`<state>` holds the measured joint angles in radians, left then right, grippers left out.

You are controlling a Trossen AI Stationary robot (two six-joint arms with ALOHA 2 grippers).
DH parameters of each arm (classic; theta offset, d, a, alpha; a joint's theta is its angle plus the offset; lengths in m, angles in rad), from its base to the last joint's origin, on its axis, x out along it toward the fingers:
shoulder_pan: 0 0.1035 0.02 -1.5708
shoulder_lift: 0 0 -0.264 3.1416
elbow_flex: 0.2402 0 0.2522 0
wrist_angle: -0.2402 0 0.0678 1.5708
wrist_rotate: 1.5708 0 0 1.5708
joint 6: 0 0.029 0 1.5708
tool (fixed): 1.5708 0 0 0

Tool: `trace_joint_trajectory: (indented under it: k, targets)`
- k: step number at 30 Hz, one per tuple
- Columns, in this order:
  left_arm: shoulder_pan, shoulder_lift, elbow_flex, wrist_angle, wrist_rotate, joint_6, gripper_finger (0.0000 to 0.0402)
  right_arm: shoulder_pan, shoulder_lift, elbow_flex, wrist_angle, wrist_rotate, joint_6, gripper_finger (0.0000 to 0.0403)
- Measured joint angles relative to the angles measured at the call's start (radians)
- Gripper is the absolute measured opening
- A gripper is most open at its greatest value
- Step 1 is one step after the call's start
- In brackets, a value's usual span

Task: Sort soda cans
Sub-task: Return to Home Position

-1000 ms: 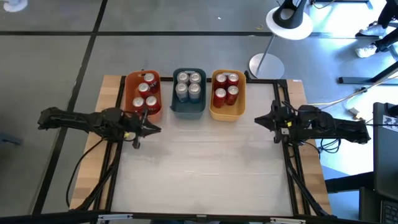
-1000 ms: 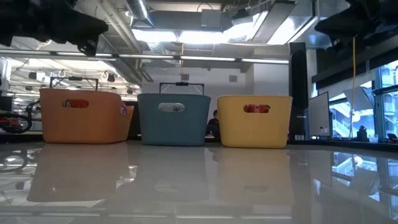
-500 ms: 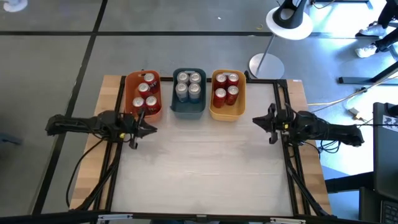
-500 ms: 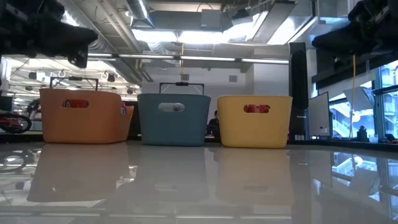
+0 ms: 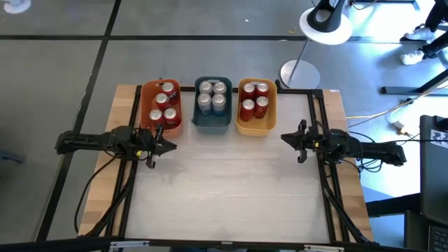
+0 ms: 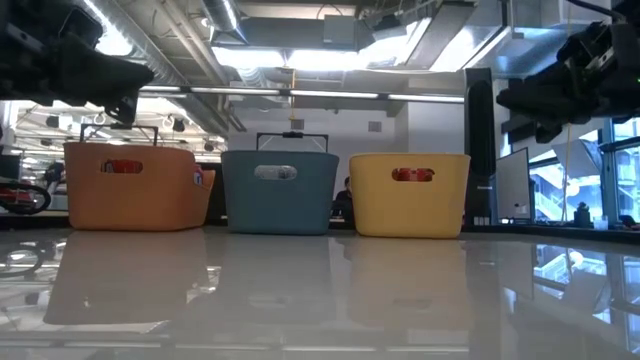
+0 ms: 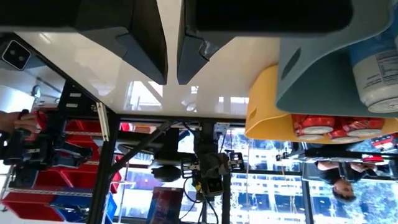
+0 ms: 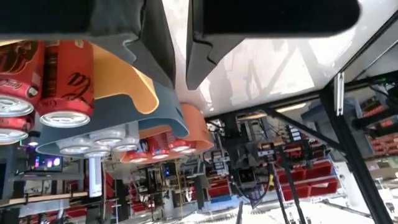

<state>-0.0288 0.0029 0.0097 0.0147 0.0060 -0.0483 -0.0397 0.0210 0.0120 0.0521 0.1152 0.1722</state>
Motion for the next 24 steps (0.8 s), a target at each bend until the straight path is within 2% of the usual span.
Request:
trace_joint_trajectory:
  k: [10, 24]
  targets:
    - [0.000, 0.006, 0.000, -0.003, -0.032, -0.042, 0.0029, 0.000, 0.034, -0.002, -0.013, -0.020, -0.027, 0.0040]
    - [0.000, 0.006, 0.000, -0.003, -0.033, -0.023, 0.0029, 0.000, 0.034, -0.003, -0.007, -0.020, -0.027, 0.0040]
